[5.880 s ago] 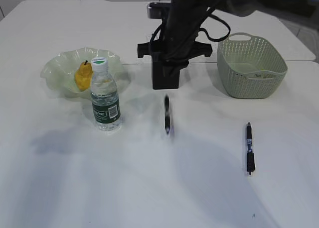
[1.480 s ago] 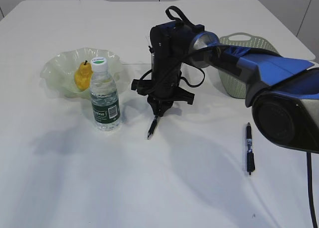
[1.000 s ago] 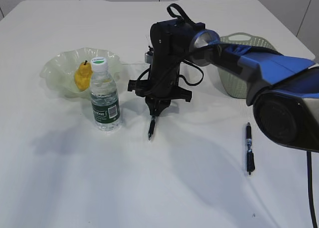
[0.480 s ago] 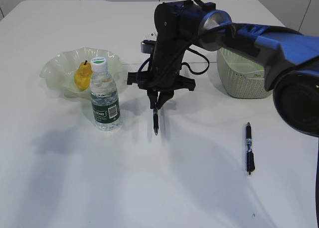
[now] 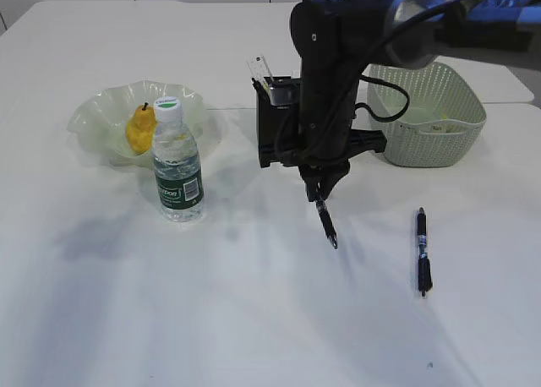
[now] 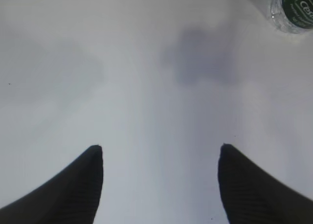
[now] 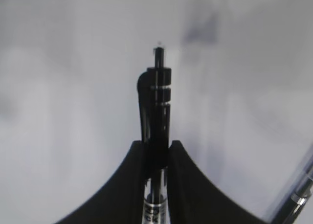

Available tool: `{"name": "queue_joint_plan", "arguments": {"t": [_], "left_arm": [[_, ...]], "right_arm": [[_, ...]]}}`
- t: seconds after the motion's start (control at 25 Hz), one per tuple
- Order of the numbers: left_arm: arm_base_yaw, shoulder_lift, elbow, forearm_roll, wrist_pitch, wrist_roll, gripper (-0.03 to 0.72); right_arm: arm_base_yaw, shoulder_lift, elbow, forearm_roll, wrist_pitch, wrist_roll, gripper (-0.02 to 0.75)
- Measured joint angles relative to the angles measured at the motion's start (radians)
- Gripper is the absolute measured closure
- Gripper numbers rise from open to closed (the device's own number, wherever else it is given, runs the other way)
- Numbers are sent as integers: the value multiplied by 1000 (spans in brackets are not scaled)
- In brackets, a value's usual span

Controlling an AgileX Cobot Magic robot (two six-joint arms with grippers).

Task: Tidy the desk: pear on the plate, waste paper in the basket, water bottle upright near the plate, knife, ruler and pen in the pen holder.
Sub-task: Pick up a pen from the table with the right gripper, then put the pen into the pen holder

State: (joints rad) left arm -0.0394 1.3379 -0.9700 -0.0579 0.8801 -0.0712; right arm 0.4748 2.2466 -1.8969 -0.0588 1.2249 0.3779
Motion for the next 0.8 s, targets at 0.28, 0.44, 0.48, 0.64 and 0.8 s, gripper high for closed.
{"name": "queue_joint_plan", "arguments": {"t": [0.28, 0.44, 0.48, 0.64, 0.8], "left_arm": [[0, 0, 0, 0, -4, 0, 167], [0, 0, 0, 0, -4, 0, 167], [0, 0, 0, 0, -4, 0, 167], [0, 0, 0, 0, -4, 0, 168], [0, 0, 0, 0, -4, 0, 167]], "right_arm": [[0, -111, 122, -8, -2, -36, 666], [0, -177, 218, -17, -2, -42, 666], [0, -194, 249, -17, -3, -42, 666], [0, -284, 403, -20, -29, -42, 666], [0, -404, 567, -21, -154, -44, 666]]}}
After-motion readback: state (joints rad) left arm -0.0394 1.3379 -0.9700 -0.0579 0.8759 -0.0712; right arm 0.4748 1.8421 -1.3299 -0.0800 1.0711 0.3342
